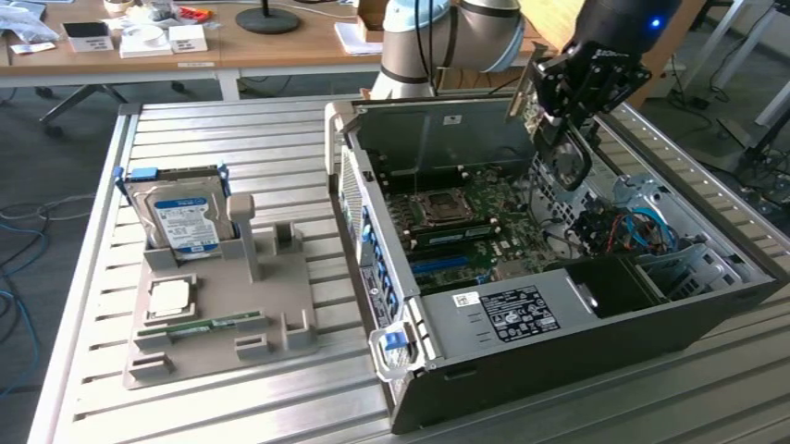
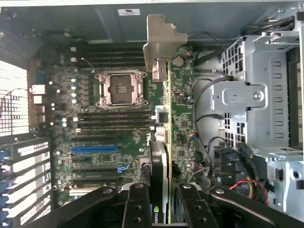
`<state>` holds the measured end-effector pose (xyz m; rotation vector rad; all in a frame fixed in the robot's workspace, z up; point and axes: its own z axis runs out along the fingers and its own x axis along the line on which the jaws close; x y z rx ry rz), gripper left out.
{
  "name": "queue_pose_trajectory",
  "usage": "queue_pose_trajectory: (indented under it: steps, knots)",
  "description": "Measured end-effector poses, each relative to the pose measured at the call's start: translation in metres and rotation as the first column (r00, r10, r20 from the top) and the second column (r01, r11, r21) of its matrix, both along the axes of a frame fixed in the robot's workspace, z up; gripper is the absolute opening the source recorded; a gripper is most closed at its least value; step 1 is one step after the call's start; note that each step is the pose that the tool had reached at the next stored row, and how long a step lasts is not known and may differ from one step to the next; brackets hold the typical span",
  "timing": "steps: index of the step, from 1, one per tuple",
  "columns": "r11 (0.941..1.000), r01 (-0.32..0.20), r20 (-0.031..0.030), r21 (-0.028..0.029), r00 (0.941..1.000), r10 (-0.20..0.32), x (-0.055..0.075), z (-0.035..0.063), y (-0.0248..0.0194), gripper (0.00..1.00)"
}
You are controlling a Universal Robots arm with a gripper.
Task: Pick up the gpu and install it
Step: 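Pick up the gpu and move the gpu toward the slot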
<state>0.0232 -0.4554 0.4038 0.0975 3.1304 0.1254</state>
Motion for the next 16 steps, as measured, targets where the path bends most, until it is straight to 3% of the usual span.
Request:
queue_pose_trajectory:
  steps: [9,16]
  knots:
    - [1.0000,0.000,0.0000,0.0000,1.0000,0.000,0.021,0.0000,0.0000,0.27]
    - [1.0000,0.000,0.0000,-0.0001,1.0000,0.000,0.022,0.0000,0.0000,0.27]
